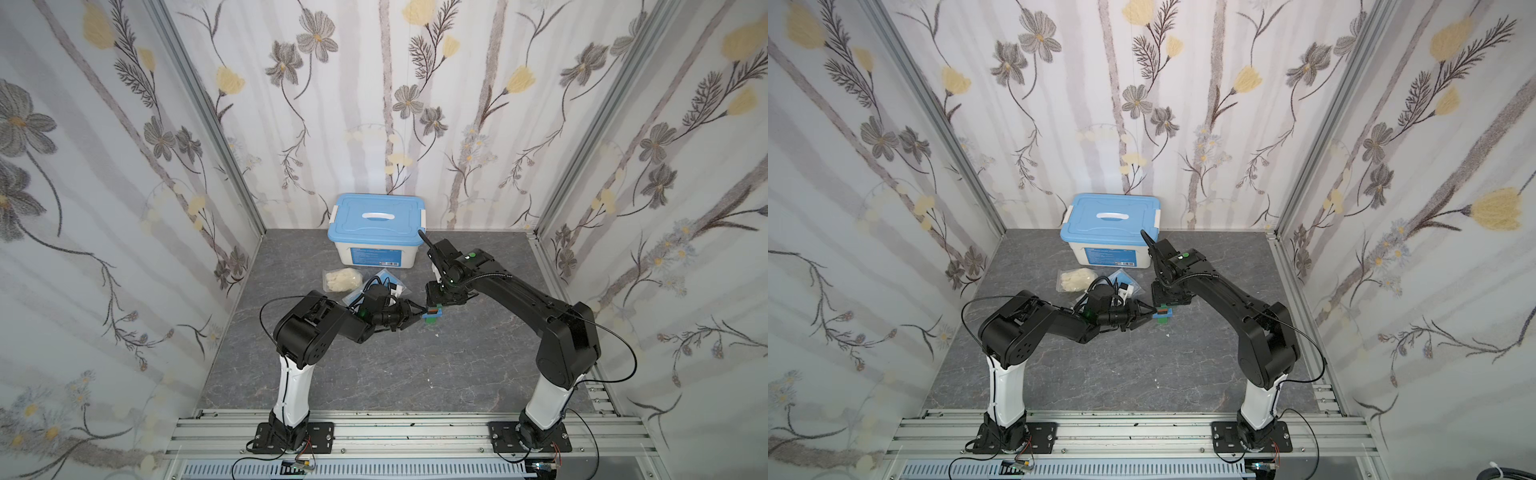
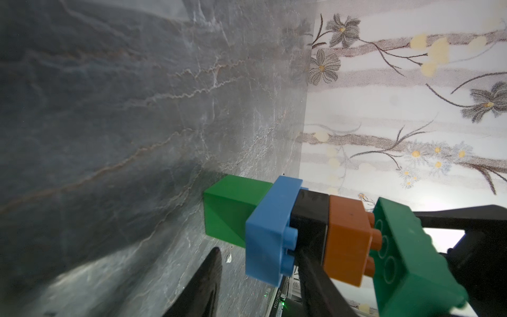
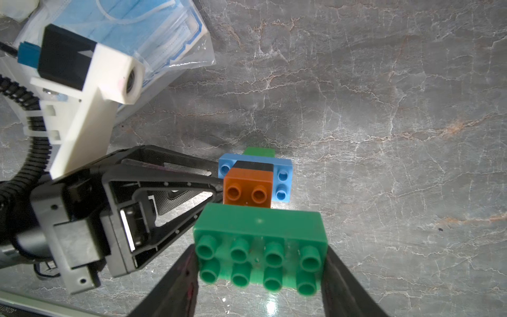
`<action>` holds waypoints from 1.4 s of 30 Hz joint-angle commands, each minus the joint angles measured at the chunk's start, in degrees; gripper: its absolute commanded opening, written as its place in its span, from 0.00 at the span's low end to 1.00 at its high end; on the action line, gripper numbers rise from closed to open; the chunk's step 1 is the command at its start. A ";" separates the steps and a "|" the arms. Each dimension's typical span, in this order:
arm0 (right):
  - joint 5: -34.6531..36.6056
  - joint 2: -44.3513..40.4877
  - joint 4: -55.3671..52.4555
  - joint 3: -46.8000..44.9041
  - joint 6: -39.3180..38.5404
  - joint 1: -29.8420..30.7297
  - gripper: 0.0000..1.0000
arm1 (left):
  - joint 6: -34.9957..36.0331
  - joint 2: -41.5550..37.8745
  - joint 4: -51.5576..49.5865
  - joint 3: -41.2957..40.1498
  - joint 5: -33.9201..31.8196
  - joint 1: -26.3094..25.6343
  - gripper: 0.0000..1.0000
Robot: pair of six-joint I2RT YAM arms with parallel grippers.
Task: Assemble the letter f with lego
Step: Assemble the lego brick with the lego brick.
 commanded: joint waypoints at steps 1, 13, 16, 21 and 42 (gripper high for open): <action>0.21 0.62 0.62 0.60 -0.70 -0.21 0.56 | 0.80 0.37 0.35 0.35 0.08 0.05 0.48; -0.36 2.41 0.78 1.30 -1.32 -0.70 0.55 | 0.63 0.96 0.15 0.42 -0.18 0.05 0.46; -0.61 2.60 0.74 1.39 -1.35 -0.81 0.54 | 0.72 0.93 0.07 0.33 -0.18 0.01 0.46; -1.57 2.85 0.80 1.55 -1.02 -1.15 0.54 | 0.82 1.00 -0.29 0.40 -0.27 0.04 0.46; -2.21 4.24 -0.50 1.19 -0.90 -1.46 0.53 | 0.89 1.20 -0.38 0.40 -0.62 0.03 0.44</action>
